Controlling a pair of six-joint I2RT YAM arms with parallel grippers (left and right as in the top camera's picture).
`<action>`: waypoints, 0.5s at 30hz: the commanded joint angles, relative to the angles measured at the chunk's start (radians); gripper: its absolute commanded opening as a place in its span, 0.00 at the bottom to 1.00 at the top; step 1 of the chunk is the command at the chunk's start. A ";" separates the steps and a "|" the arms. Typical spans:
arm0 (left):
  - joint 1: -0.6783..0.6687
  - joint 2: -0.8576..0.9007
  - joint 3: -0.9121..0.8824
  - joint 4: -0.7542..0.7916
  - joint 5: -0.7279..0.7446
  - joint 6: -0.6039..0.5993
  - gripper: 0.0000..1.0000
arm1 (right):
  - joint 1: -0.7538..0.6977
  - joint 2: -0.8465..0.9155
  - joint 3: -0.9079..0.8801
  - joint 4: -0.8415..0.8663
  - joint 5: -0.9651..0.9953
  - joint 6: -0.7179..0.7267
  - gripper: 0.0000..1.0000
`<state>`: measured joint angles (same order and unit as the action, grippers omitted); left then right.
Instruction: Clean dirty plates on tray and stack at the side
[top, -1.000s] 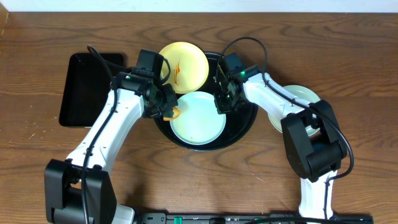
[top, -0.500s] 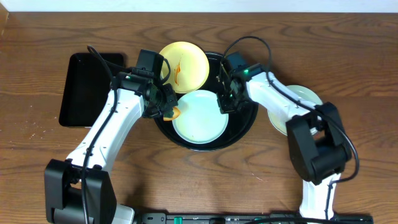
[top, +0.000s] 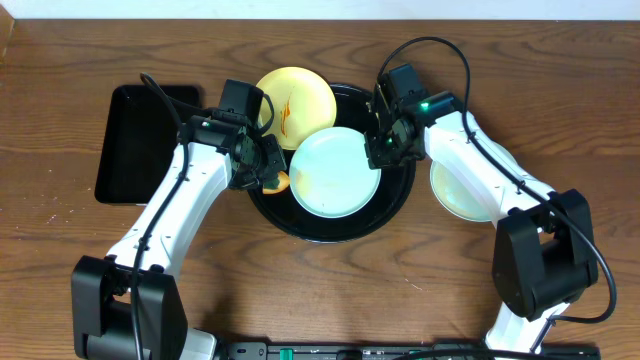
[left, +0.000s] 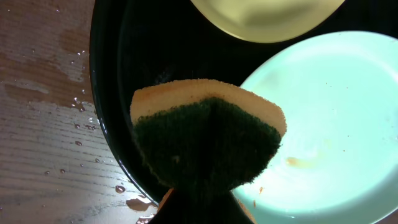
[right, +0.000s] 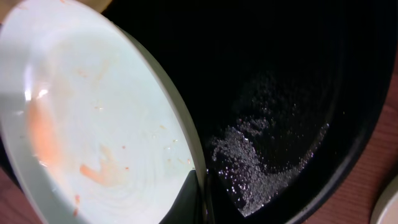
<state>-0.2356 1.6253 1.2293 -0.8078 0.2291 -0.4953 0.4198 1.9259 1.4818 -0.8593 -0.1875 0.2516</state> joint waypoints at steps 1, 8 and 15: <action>0.005 0.008 0.002 -0.002 -0.014 0.016 0.07 | -0.009 -0.019 0.002 -0.002 -0.004 -0.014 0.01; 0.005 0.008 0.002 -0.002 -0.014 0.016 0.07 | -0.010 -0.019 0.002 -0.016 0.004 -0.021 0.04; 0.005 0.008 0.002 -0.002 -0.014 0.016 0.07 | -0.011 -0.016 0.001 -0.016 0.004 -0.021 0.01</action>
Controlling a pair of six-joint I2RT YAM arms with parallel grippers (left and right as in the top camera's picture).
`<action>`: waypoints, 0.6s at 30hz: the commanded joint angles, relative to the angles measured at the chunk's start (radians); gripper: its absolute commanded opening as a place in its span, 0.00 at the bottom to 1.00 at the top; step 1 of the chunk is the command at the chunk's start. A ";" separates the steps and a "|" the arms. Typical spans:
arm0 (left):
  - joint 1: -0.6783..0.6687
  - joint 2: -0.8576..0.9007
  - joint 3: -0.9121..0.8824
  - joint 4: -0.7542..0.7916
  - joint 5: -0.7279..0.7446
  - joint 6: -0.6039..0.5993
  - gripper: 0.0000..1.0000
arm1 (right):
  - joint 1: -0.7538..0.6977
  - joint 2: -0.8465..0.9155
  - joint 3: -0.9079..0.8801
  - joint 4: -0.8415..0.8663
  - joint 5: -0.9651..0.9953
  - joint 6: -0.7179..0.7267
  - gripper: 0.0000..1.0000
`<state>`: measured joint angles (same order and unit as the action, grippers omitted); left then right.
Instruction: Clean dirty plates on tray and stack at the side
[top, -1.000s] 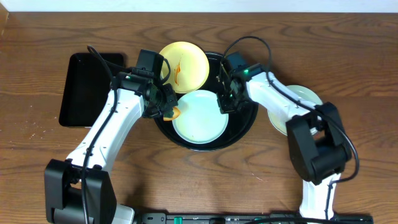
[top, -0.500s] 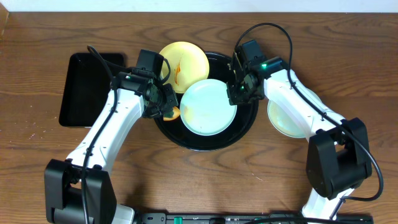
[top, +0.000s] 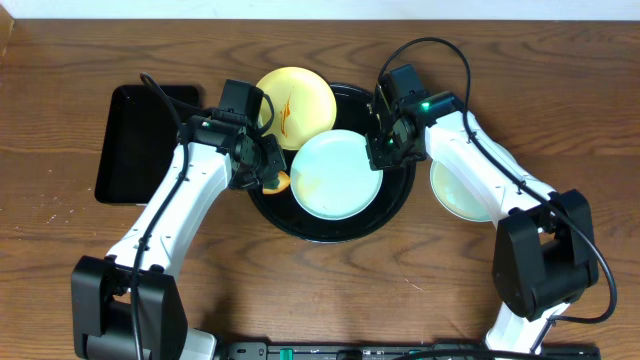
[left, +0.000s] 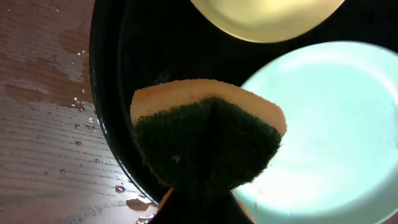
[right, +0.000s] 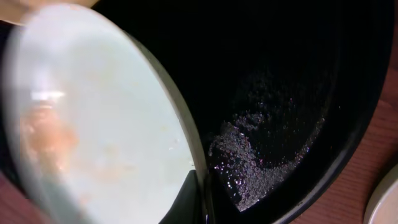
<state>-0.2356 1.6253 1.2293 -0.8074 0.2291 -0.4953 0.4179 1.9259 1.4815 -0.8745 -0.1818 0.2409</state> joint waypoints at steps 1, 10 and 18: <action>0.005 0.008 0.002 -0.003 -0.014 0.016 0.07 | -0.009 -0.014 0.001 0.000 -0.001 -0.010 0.01; 0.005 0.008 0.002 0.001 -0.014 0.016 0.08 | -0.009 -0.008 0.001 -0.006 0.024 -0.010 0.07; 0.005 0.008 0.002 0.005 -0.014 0.016 0.07 | -0.009 -0.008 0.001 -0.008 0.025 -0.011 0.02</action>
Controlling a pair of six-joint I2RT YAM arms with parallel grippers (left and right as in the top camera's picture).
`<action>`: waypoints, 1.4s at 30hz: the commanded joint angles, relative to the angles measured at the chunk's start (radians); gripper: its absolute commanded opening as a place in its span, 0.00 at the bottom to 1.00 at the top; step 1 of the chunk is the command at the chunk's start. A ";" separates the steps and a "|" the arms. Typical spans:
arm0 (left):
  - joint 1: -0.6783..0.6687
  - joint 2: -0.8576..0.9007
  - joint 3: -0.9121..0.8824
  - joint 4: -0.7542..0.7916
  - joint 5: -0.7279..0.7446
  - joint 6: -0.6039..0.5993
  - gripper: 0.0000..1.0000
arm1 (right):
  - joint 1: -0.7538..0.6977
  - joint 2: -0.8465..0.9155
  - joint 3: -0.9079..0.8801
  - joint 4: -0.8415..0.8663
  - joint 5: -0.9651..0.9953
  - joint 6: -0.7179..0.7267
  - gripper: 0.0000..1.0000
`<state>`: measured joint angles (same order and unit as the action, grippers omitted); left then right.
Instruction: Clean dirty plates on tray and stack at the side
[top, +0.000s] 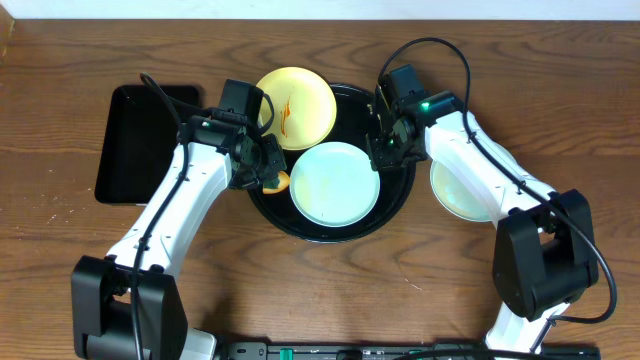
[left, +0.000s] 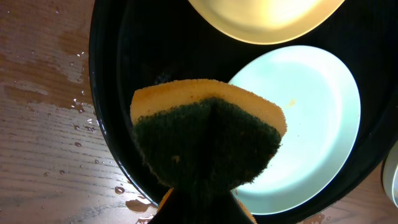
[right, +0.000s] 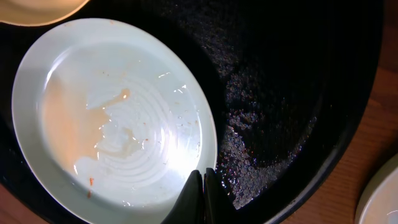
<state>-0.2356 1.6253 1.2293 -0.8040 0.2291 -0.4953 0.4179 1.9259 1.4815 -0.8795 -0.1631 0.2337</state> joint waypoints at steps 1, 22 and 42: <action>0.005 0.008 0.002 0.002 -0.014 0.016 0.07 | -0.009 -0.008 0.001 -0.003 0.006 -0.003 0.02; 0.005 0.008 0.001 0.002 -0.014 0.016 0.08 | -0.008 0.138 0.001 0.072 0.027 -0.068 0.01; 0.005 0.008 0.000 0.004 -0.014 0.016 0.07 | -0.002 0.171 -0.011 0.080 0.005 -0.074 0.13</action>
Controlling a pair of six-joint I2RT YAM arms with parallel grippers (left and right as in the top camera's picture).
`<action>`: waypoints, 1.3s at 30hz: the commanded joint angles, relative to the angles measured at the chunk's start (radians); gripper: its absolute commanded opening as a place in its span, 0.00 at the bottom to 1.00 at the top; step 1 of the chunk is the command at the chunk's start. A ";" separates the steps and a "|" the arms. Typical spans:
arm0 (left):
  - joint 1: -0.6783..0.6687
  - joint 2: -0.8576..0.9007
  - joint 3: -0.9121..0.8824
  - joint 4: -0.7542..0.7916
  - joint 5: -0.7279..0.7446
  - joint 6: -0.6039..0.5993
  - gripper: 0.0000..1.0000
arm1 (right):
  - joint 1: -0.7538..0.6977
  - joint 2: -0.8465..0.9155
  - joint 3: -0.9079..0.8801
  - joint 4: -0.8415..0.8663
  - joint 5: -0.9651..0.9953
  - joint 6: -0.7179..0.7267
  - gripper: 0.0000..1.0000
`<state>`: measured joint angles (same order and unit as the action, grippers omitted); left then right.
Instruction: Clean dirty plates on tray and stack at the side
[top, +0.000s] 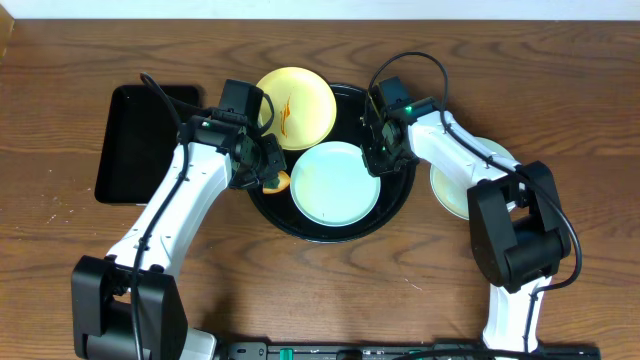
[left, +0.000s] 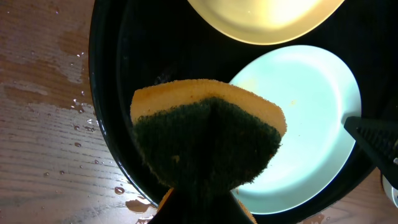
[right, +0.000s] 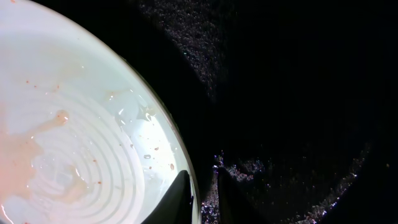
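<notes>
A mint-green plate (top: 335, 181) smeared with orange residue (right: 37, 155) lies flat in the round black tray (top: 396, 205). My right gripper (top: 378, 160) is at the plate's right rim. It is open (right: 204, 193), with one finger over the plate and the other over the tray floor. My left gripper (top: 268, 178) hangs over the tray's left edge, shut on a yellow sponge with a dark green scrub face (left: 208, 134). A yellow plate (top: 295, 103) streaked with orange leans on the tray's far-left rim.
A cream plate (top: 455, 195) lies on the table to the right of the tray, partly under my right arm. A black rectangular tray (top: 140, 145) is at the far left. Water drops (left: 81, 106) wet the wood beside the round tray.
My right gripper's fingers, pressed together at the mint plate's rim before, now stand apart astride it and closer to it. The plate and my left arm have not moved.
First my right gripper held the mint plate by its right rim, tilted up out of the tray. Half a second later the plate was lower and blurred. Then it lay flat in the tray with the fingers still together. Now they are open. The sponge stayed gripped throughout.
</notes>
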<state>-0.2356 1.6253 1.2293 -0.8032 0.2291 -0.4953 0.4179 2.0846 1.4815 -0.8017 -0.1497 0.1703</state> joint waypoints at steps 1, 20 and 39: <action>0.005 0.008 0.000 0.003 -0.014 0.016 0.07 | -0.002 0.013 -0.013 0.003 -0.008 -0.011 0.12; 0.005 0.008 0.000 0.004 -0.014 0.016 0.07 | -0.018 0.002 -0.024 -0.011 -0.048 -0.011 0.01; 0.005 0.008 0.000 0.011 -0.014 0.016 0.08 | -0.050 -0.124 -0.010 -0.075 -0.072 -0.010 0.09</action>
<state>-0.2356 1.6253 1.2293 -0.7952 0.2291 -0.4953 0.3775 1.9633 1.4651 -0.8722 -0.2108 0.1673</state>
